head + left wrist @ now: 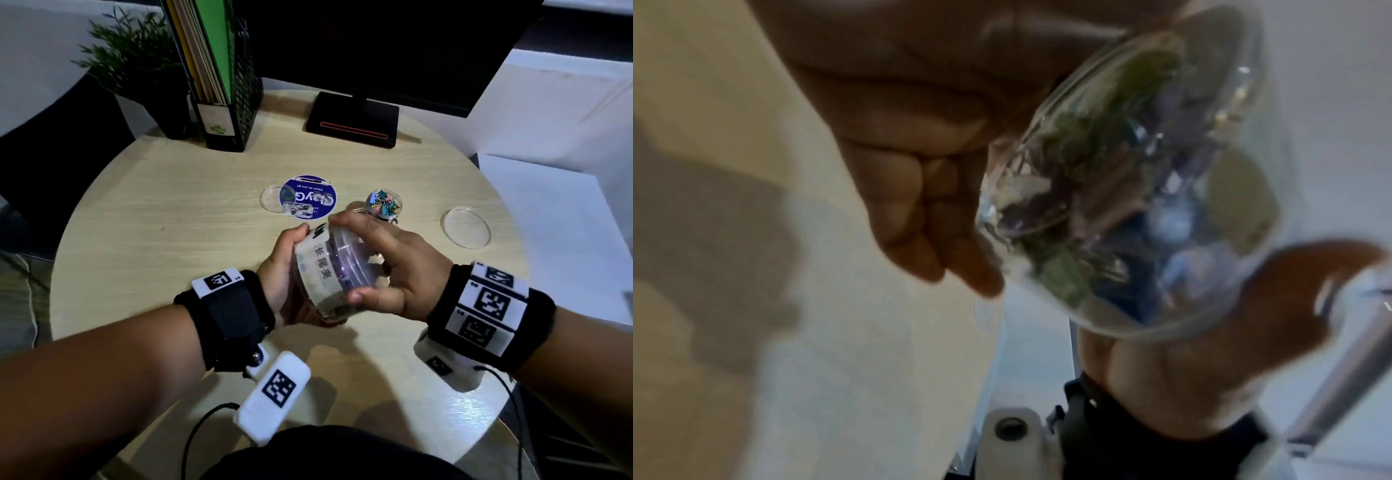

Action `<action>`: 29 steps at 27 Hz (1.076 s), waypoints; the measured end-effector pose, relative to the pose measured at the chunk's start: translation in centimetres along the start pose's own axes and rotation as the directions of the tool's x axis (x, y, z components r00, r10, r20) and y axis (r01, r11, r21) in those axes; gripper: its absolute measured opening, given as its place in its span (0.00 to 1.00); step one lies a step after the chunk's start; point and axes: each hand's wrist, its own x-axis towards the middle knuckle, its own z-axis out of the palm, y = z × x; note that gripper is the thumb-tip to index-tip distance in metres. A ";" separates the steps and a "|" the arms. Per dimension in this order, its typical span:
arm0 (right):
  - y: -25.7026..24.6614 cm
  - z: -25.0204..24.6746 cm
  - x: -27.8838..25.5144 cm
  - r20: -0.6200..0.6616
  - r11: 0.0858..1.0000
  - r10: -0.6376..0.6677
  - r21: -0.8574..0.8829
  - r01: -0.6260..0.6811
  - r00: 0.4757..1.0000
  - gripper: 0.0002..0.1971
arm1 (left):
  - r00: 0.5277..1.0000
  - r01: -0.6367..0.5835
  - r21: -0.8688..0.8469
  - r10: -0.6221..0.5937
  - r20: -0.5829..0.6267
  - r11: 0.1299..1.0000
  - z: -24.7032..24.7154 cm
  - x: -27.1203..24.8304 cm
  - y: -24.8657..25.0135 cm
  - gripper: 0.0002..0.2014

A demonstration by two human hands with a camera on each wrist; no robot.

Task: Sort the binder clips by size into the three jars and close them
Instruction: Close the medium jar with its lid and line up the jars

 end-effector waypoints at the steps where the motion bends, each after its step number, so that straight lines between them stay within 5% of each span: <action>1: -0.1 -0.1 0.1 0.008 0.997 -0.062 -0.051 0.062 0.998 0.39 | 0.999 0.044 -0.006 -0.044 -0.013 0.999 -0.1 -0.3 0.1 0.29; 6: 0.4 0.2 0.3 0.062 0.923 -0.299 -0.235 0.305 0.952 0.39 | 0.982 -0.062 -0.003 0.060 -0.179 0.998 -0.9 -0.4 0.5 0.13; 11: 1.0 0.8 0.2 0.032 0.942 -0.256 -0.216 0.257 0.966 0.37 | 0.984 0.177 -0.027 -0.177 0.006 0.984 -1.1 -0.5 0.4 0.32; 15: 0.7 1.9 -0.1 -0.107 0.997 -0.013 0.080 0.022 0.994 0.36 | 0.998 0.006 0.082 -0.002 -0.055 0.997 0.0 -0.3 0.6 0.29; 19: 1.6 4.9 -0.2 -0.220 0.846 0.267 0.520 -0.119 0.938 0.30 | 0.934 -0.234 0.470 0.331 -0.133 0.851 0.3 1.0 0.6 0.25; 23: 1.5 5.1 -0.3 -0.164 0.803 0.312 0.571 -0.168 0.936 0.28 | 0.906 -0.345 0.554 0.423 -0.015 0.757 -1.0 0.0 -0.7 0.27; 26: 1.4 4.7 0.0 -0.118 0.757 0.341 0.623 -0.198 0.933 0.26 | 0.902 -0.348 0.511 0.430 -0.047 0.786 -0.7 -0.1 -0.4 0.08; 29: 1.1 4.1 0.6 -0.034 0.690 0.381 0.675 -0.260 0.924 0.26 | 0.865 -0.453 0.568 0.492 0.095 0.687 -1.7 0.1 -1.1 0.19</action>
